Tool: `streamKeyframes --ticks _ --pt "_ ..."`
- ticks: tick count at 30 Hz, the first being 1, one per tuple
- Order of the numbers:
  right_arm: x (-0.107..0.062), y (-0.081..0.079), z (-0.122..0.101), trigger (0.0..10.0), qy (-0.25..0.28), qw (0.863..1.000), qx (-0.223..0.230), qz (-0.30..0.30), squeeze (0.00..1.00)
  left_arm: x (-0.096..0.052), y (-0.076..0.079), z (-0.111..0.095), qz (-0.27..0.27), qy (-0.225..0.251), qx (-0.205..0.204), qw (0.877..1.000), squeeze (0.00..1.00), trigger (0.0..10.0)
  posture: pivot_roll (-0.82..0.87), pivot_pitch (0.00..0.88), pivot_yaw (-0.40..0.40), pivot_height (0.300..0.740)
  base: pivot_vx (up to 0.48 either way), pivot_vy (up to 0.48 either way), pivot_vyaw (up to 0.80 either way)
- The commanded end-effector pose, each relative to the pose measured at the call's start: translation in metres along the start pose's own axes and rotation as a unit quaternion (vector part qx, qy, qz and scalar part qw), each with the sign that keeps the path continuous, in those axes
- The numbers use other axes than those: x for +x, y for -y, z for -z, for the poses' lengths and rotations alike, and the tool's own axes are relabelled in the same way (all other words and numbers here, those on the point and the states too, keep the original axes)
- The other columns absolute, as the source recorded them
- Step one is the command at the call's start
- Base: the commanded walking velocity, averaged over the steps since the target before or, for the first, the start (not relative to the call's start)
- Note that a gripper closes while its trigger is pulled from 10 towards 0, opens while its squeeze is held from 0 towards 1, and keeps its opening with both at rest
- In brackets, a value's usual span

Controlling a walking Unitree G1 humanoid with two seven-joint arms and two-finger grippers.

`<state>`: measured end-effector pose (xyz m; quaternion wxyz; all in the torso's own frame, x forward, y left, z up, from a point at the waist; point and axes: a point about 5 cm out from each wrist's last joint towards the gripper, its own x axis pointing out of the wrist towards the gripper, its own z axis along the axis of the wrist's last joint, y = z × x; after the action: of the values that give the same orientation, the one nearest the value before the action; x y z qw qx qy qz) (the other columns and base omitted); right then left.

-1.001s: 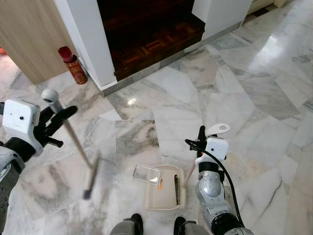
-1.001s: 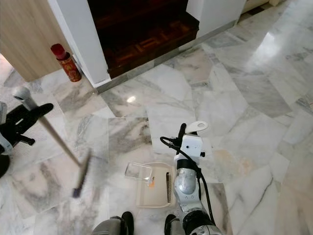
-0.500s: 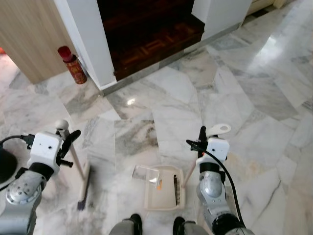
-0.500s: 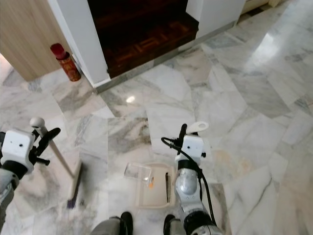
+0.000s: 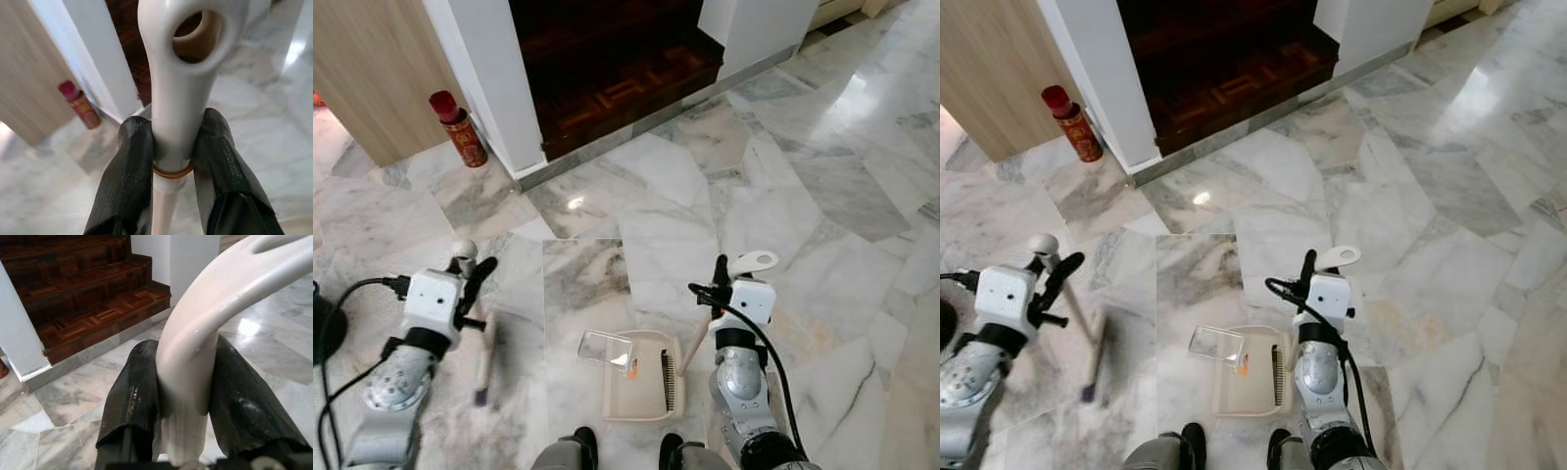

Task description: Sweep floor

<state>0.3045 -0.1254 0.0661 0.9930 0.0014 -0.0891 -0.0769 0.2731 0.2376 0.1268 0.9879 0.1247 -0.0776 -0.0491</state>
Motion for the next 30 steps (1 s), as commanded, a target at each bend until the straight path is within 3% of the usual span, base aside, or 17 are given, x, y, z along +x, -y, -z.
streamKeyframes --ticks 1,7,12,19,27,30 --pt "-0.008 0.001 0.01 10.0 -0.027 1.0 -0.001 0.0 0.0 0.0 -0.008 -0.003 -0.029 0.005 -0.056 0.998 0.0 10.0 0.12 0.275 -0.005 0.74 0.0 0.0 0.0" --pt "-0.008 0.0 0.01 10.0 -0.029 1.0 0.0 -0.001 0.0 0.001 -0.003 0.002 -0.018 -0.005 -0.107 0.994 0.0 10.0 0.12 0.275 -0.003 0.74 0.0 0.0 0.0" --pt "-0.009 -0.001 0.011 10.0 -0.031 1.0 0.001 -0.001 0.0 -0.002 0.004 0.011 0.018 -0.042 -0.141 0.989 0.0 10.0 0.13 0.272 0.0 0.74 0.0 0.0 0.0" --pt "-0.008 -0.001 0.011 10.0 -0.033 0.999 0.001 -0.002 0.0 -0.004 0.008 0.011 0.036 -0.062 -0.236 0.969 0.0 10.0 0.13 0.268 0.002 0.74 0.0 0.0 0.0" --pt "-0.006 -0.003 0.01 10.0 -0.035 0.999 0.001 -0.003 0.0 -0.007 -0.008 0.0 0.017 -0.042 -0.285 0.957 0.0 10.0 0.14 0.258 0.003 0.74 0.0 0.0 0.0" --pt "-0.005 -0.004 0.01 10.0 -0.036 0.999 0.002 -0.003 0.0 -0.007 -0.011 -0.004 0.017 -0.041 -0.281 0.959 0.0 10.0 0.15 0.247 0.003 0.74 0.0 0.0 0.0"
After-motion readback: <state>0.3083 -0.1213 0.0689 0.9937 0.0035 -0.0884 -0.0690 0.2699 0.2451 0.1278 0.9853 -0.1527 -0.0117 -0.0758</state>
